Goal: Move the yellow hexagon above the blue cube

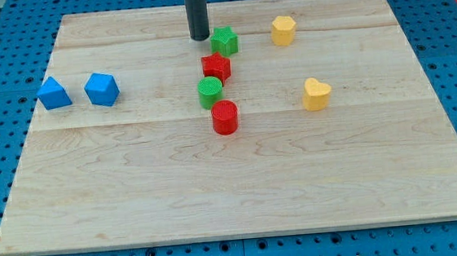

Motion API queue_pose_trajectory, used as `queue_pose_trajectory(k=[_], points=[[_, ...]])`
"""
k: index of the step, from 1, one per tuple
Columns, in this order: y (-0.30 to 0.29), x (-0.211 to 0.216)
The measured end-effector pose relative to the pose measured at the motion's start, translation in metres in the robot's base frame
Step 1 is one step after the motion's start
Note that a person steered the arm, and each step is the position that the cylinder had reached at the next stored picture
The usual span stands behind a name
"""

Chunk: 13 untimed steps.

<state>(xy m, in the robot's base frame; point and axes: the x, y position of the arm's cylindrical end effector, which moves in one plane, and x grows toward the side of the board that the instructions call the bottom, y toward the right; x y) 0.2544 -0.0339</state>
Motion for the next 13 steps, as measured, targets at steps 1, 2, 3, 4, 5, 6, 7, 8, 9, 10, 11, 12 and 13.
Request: queue_pose_trajectory(k=[1,2,3,4,5,6,7,8,9,10,11,12,13], points=[[0.096,-0.013],[0.186,0.004],[0.251,0.026],[0.281,0.041],[0.238,0.039],[0.217,0.047],[0.213,0.059],[0.207,0.066],[0.165,0.048],[0.122,0.023],[0.106,-0.008],[0.063,-0.031],[0.0,-0.035]])
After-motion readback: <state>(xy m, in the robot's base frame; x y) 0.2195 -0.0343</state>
